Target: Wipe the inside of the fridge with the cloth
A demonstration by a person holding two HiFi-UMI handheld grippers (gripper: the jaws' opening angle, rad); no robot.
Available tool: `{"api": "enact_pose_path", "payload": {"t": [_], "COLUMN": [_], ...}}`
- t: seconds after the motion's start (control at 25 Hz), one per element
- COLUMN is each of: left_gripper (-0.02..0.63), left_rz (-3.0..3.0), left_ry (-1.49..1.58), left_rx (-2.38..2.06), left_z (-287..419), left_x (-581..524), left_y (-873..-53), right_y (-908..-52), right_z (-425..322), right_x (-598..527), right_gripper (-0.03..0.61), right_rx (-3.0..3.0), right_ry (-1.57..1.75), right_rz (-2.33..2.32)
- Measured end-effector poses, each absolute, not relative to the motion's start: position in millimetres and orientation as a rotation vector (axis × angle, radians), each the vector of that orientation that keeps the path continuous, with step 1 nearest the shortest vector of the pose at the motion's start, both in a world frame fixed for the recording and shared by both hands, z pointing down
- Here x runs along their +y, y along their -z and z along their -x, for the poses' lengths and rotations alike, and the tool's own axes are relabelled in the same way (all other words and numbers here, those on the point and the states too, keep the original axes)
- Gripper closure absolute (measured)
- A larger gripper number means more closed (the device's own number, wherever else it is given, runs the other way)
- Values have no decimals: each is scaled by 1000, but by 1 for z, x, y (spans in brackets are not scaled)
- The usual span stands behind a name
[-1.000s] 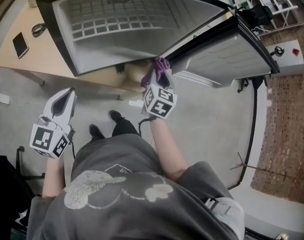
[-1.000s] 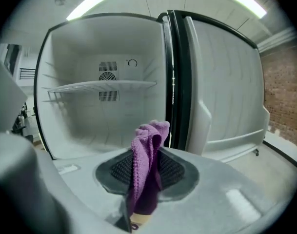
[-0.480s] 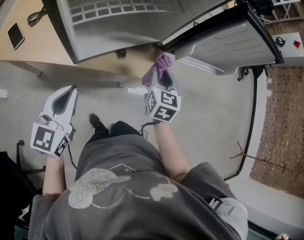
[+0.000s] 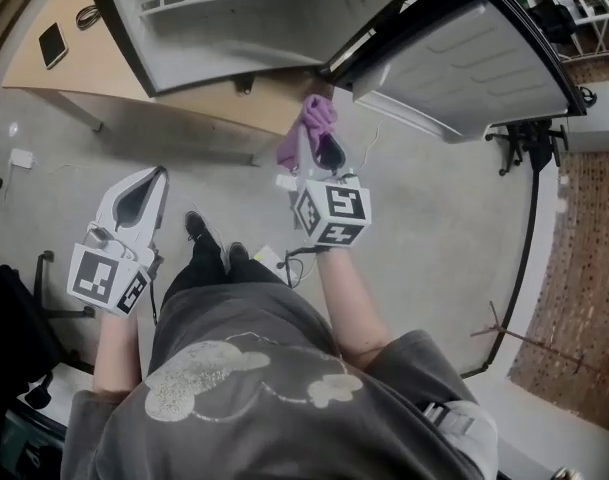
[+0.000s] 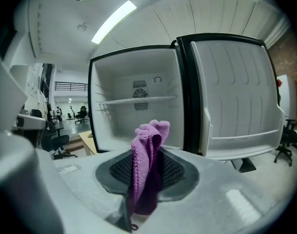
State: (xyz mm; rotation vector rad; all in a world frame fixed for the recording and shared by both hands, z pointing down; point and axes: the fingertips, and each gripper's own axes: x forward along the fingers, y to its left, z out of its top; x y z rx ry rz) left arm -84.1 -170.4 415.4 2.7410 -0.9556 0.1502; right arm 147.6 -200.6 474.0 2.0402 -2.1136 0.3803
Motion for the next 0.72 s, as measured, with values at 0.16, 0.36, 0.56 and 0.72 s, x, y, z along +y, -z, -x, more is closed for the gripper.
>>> {"api": "enact_pose_path", "payload": {"t": [0.16,0.36,0.56,0.72], "left_gripper": [595,595,595,595], "left_rz": [-2711,-2656,-2685,-2721], "left_ry": [-200,-202,-174,-119], "left_rx": [-993,-1040,-1063,-1032], "left_z": [82,89,96,103], "left_x": [-130,-93,-74,-46], "left_y": [-424,-429,-416,-406], "right_y": [-479,-492,-488,-475], "right_z": [-144,-137,-122,-101], "right_x": [-179,-151,-129,-106], "right_gripper": [489,489,489,489], "right_rx": [-2202,-2223,-2245,-2268], "right_ry": [-344,-396,-374,-343], "right_rz": [-1943,-1887,-1858,-1860]}}
